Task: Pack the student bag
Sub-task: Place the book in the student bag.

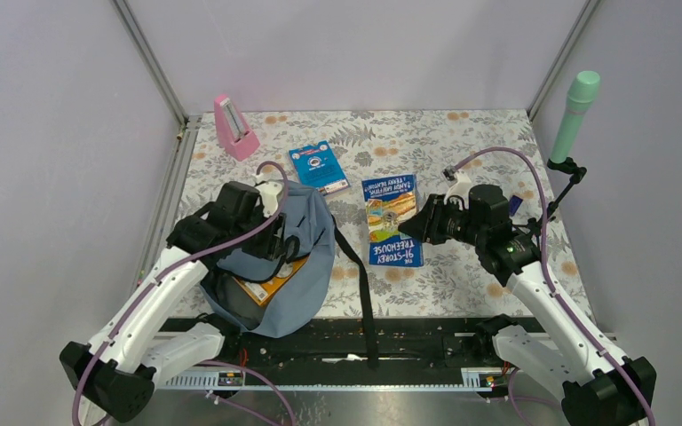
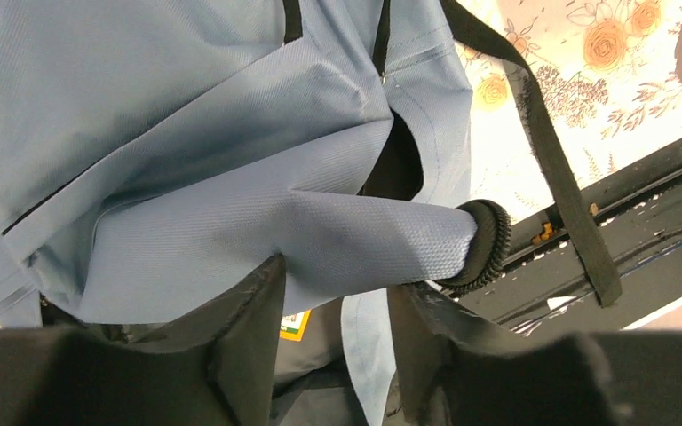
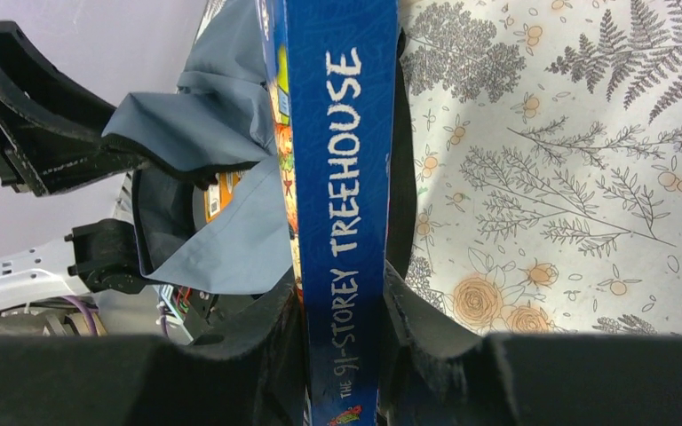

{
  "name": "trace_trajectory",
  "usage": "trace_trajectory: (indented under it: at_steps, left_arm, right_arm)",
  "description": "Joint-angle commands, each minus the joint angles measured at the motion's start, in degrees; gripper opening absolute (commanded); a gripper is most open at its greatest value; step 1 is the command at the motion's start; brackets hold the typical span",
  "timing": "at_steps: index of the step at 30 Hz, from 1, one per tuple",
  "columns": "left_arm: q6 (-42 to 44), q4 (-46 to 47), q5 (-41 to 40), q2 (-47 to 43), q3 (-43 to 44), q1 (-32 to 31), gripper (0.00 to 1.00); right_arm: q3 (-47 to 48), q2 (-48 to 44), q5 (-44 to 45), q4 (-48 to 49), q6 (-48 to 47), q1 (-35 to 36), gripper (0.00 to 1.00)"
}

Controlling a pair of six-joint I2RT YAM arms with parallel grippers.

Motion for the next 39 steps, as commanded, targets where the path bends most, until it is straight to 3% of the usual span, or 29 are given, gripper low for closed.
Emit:
trace_trajectory:
  at_steps: [1,6,9,18,23,29,32,39]
  left_arm:
    - [1.67,6.91,2.86,1.22,-0.45,-0.44,0.36]
    - [1.96,10.73,4.27,2.32,-0.33,-1.23,0.09]
    - [2.18,13.65,5.15,3.46,0.59,-1.94,0.00]
    - [3.79,27.49,10.46,8.04,7.27,-2.51,0.00]
    - [5.73,33.62,10.02,7.33,6.71,-2.42,0.00]
    - [6.64,32.93,6.00,4.16,3.43,-2.33,0.00]
    - [5.58,32.77,2.64,2.69,2.65,-2.33,0.00]
    - [1.25,32.74,7.07,3.30,4.38,-2.33,0.00]
  right_arm:
    - [2.56,-1.55,-3.23,1.30,-1.95,0.08,0.00]
    - [2.63,-1.40,-6.45,0.07,-3.73,0.06,0.00]
    - [2.37,-0.72,-9.55,0.15,-4.38,0.11,0.00]
    - [1.19,1.10,-20.13,0.16,-0.57,0.37,0.00]
    - [-1.59,-0.74,-21.18,0.64,4.64,3.01,0.00]
    - [-5.07,-0.19,-21.24,3.62,12.22,10.81,0.00]
    - [-8.32,-0.48,-20.76,10.51,19.74,14.20,0.00]
    - [-10.44,4.91,-14.86,20.86,27.23,22.43,0.00]
